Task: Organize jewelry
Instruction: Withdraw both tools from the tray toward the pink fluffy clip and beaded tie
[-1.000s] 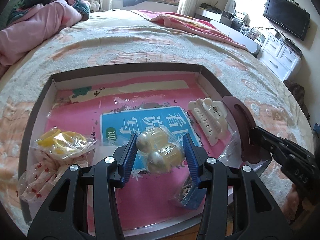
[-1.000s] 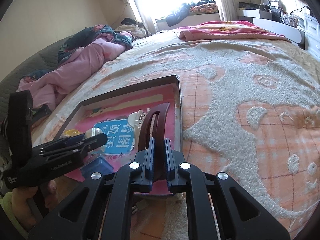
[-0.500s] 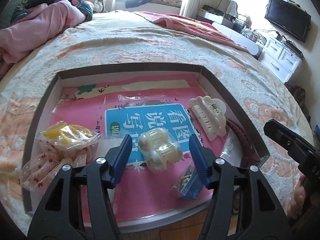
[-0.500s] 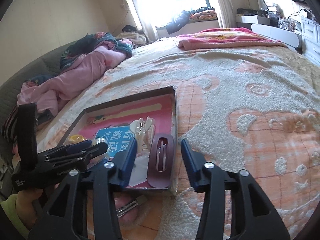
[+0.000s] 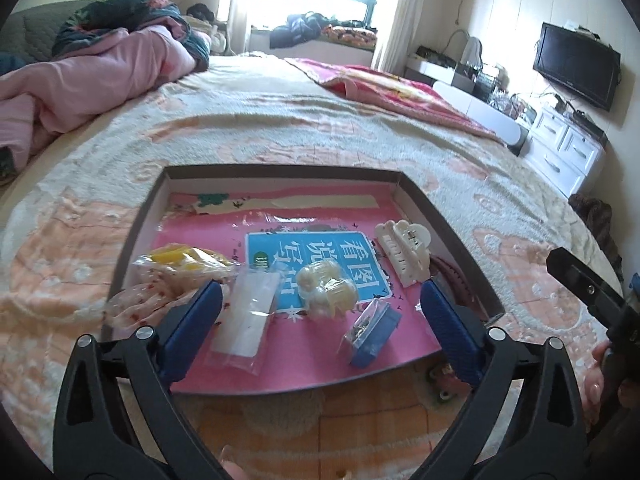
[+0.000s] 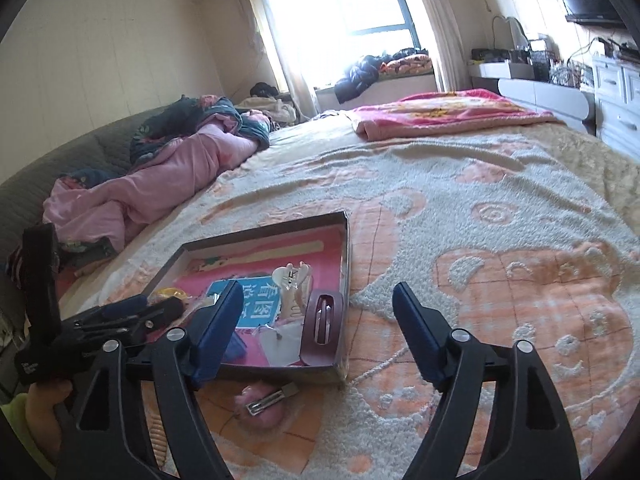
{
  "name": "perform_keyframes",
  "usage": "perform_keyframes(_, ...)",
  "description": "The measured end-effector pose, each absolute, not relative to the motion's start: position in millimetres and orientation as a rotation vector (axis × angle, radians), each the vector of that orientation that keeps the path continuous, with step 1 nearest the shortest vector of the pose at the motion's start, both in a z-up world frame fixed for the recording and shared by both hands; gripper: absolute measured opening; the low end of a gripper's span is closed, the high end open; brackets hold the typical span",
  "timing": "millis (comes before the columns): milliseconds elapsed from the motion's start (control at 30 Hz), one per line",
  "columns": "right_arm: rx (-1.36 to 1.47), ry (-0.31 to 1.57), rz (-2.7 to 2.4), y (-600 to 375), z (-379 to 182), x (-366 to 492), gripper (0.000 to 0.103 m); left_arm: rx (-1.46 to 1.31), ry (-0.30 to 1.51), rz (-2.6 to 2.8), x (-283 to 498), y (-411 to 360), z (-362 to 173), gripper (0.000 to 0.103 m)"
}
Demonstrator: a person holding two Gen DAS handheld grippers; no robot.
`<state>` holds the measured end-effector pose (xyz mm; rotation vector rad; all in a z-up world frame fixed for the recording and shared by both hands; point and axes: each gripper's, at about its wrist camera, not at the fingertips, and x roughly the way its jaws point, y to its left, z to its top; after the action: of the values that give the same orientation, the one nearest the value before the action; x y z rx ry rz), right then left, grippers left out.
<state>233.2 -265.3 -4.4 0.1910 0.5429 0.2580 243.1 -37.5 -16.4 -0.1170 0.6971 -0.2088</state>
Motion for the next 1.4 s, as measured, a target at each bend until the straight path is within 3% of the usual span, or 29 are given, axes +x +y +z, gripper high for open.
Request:
perform_keyframes(233, 0.169, 0.488, 0.251, -263, 8, 212, 0.085, -0.103, 0.653, -0.191, 217, -30, -2, 0.092)
perform_keyframes(733, 0.076, 0.456, 0.302, -239, 16, 184, 0.085, -0.045, 0.611, -0.173, 169, -21, -4, 0.092)
perform_keyframes(1400, -0.009, 0.597, 0.355, -221, -23, 188, 0.085, -0.031, 0.731, -0.249, 133, -22, -44, 0.092)
